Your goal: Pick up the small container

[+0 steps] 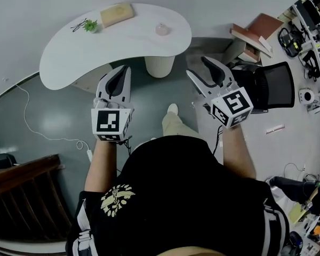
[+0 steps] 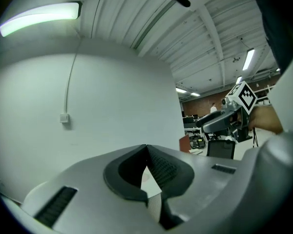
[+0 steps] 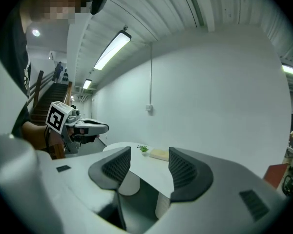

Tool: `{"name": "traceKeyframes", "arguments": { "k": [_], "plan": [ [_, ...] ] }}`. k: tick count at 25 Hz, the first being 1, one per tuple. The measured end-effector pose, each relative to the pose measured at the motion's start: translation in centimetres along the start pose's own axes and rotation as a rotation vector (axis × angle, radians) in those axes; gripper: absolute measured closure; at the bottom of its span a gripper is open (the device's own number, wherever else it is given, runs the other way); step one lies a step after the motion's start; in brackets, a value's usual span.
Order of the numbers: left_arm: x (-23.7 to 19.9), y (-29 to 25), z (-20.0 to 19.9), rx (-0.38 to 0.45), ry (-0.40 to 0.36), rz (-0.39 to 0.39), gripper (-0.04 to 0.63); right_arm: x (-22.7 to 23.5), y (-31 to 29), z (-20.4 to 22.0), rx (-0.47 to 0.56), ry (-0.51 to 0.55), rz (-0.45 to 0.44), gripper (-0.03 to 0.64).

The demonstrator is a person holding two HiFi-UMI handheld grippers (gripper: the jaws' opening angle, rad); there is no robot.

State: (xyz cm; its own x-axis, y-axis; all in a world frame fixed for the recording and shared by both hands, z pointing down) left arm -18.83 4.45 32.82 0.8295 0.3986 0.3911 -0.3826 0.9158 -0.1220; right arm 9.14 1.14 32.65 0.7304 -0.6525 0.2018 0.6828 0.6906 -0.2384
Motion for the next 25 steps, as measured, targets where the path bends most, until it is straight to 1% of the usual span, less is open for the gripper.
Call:
{"name": "traceKeyframes", "arguments": {
  "k": [2, 3, 4, 8, 10, 14, 18, 22, 25],
  "plan": [
    [-0.6, -1.8, -0.3, 0.045, 0.056, -0.004, 0.574, 1.8, -1.4, -0.5, -0.002, -0.007, -0.008, 0.382],
    [-0.8, -2.6, -0.7, 0.075, 0.07, -0.006, 0.574, 2.6, -1.9, -0.9, 0.003, -0.007, -0.013, 0.382],
    [-0.9, -3.5, -1.2, 0.1, 0.067, -0.012, 0.574, 3.5, -2.3, -1.2, 0.009, -0.008, -0.018, 0.382],
    [-1.8, -6.8, -2.9, 0.154, -0.006, -0.067, 0.574, 7.0, -4.2, -2.2, 0.023, -0.011, -0.03, 0.382],
    [-2.3, -8.8, -3.1, 0.151, -0.01, -0.076, 0.574, 8.5, -5.4, -2.4, 0.019, -0.018, -0.034, 0.382],
    [-3.1, -12.4, -3.3, 0.12, -0.02, -0.078, 0.574, 11.2, -7.7, -3.1, 0.006, -0.017, -0.058, 0.382],
    [-3.0, -14.9, -3.5, 0.081, -0.034, -0.087, 0.574, 13.8, -9.4, -3.7, -0.001, -0.016, -0.078, 0.382],
    [-3.0, -17.2, -4.0, 0.052, -0.016, -0.077, 0.574, 16.3, -10.8, -4.2, -0.002, -0.035, -0.115, 0.382],
    [-3.1, -18.5, -4.4, 0.038, -0.03, -0.095, 0.574, 17.9, -12.1, -5.0, -0.001, -0.035, -0.145, 0.382]
  ]
}}
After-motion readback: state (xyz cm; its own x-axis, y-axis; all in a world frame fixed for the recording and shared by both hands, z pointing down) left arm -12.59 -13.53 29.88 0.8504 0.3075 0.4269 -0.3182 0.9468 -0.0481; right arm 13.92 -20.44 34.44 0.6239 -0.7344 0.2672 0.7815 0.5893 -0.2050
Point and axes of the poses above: the fingertips, and each gripper's own axes: y backward along the fingers, x to its right, z out of its underside, the point moved 9 cm from there along y, backward along the fingers, and after that the axes turned 14 degrees about -y, right-handed, at the moved point
